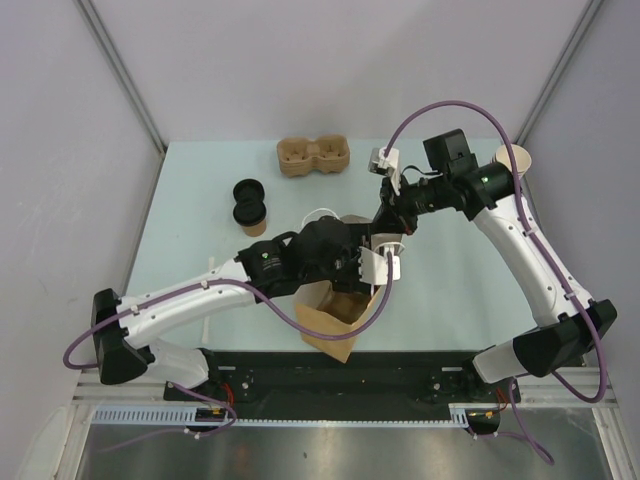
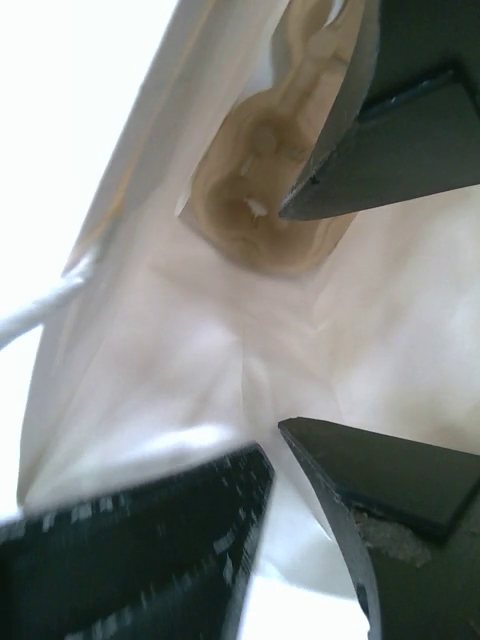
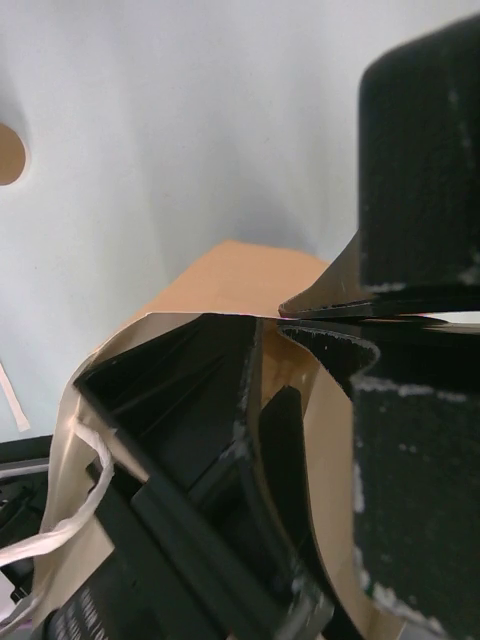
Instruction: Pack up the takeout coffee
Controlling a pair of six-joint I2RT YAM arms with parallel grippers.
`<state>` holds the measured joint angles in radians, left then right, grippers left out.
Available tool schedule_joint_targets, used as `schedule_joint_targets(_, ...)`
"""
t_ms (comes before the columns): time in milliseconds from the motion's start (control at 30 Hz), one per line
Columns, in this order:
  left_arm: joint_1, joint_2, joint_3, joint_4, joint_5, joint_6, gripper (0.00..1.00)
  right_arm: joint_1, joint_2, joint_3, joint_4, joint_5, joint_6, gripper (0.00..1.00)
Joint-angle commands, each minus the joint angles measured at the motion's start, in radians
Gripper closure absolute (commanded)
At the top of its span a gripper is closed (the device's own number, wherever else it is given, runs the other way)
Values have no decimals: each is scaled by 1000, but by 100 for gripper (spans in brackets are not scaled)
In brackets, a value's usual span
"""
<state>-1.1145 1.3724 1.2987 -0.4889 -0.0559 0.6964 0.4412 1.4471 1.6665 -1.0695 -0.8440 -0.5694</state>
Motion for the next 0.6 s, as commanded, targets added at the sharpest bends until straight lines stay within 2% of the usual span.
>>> schedule_joint_targets(0, -16, -56, 48, 47, -38, -31, 13, 10, -28, 16, 16, -6, -15, 100)
schedule_joint_targets(167, -22, -61, 77, 53, -76, -26, 8, 11, -37, 9, 29, 25, -17, 100)
schedule_joint_targets(333, -22, -58, 109, -14, -32, 15, 9, 16, -44, 7, 40, 52, -14, 100)
schedule_joint_targets(567, -22, -73, 51, -5, -36, 5, 10, 21, -57, 2, 43, 43, -12, 100)
